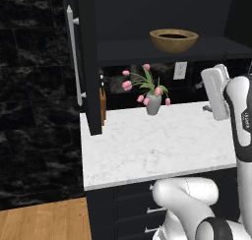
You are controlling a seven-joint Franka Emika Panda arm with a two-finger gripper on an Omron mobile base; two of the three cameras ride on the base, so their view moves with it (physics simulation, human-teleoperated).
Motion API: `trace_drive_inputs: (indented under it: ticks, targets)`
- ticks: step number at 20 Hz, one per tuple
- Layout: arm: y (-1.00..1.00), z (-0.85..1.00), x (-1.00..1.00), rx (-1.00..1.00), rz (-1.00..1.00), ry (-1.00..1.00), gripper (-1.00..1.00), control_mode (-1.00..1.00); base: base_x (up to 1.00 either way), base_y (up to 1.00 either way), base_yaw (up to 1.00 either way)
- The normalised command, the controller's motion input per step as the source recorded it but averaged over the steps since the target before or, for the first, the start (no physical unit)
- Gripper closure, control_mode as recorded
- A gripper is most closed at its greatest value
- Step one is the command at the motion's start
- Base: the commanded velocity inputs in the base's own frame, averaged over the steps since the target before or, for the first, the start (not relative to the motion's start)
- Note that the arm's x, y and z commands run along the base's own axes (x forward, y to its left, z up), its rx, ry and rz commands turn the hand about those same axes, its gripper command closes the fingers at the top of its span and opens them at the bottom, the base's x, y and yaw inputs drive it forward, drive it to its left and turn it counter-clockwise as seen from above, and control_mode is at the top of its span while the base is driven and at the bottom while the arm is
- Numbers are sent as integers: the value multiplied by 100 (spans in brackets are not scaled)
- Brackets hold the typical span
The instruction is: Pick up the bowls on the counter and stack them on top of one another in the open cabinet. Place the smaller bowl on top of the larger bowl.
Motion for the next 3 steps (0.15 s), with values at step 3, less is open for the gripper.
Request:
trace_drive_inputs:
  ticks: [3]
  targets:
    - [19,-100,-86,-1,0,0,-100,-100,0,0,0]
